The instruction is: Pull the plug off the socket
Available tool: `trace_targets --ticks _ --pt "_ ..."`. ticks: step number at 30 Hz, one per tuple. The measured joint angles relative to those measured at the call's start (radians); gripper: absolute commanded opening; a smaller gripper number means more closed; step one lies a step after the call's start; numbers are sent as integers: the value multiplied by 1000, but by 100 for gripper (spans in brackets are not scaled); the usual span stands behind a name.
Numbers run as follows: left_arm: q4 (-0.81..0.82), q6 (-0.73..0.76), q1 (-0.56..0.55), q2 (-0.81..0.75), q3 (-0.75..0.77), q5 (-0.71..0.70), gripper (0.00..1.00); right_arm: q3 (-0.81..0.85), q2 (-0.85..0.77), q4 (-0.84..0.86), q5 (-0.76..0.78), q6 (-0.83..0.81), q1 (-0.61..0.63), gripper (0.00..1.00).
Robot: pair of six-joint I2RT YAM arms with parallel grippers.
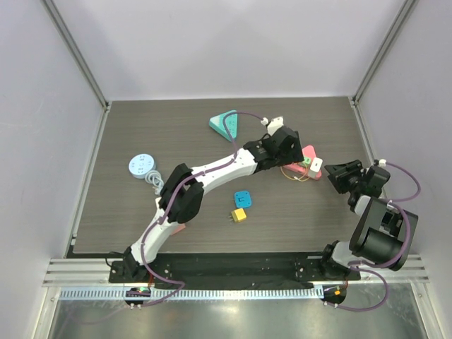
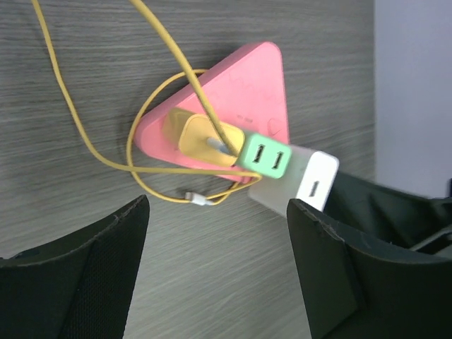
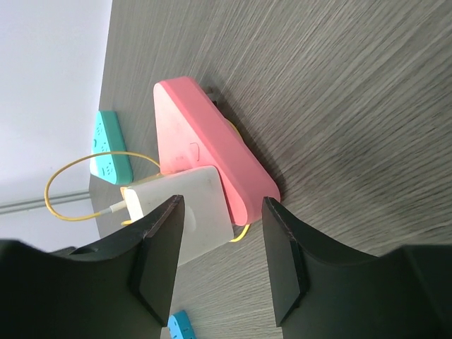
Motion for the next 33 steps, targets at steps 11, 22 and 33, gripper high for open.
trace_targets --ticks 11,22,33 --pt "-27 -352 14 32 99 -63 74 0 -25 -5 53 -20 10 54" --pt "-53 -447 14 94 132 -129 76 0 -24 -1 56 -21 10 54" --pt "-54 -510 14 165 198 -135 75 0 -19 -1 57 -22 11 54"
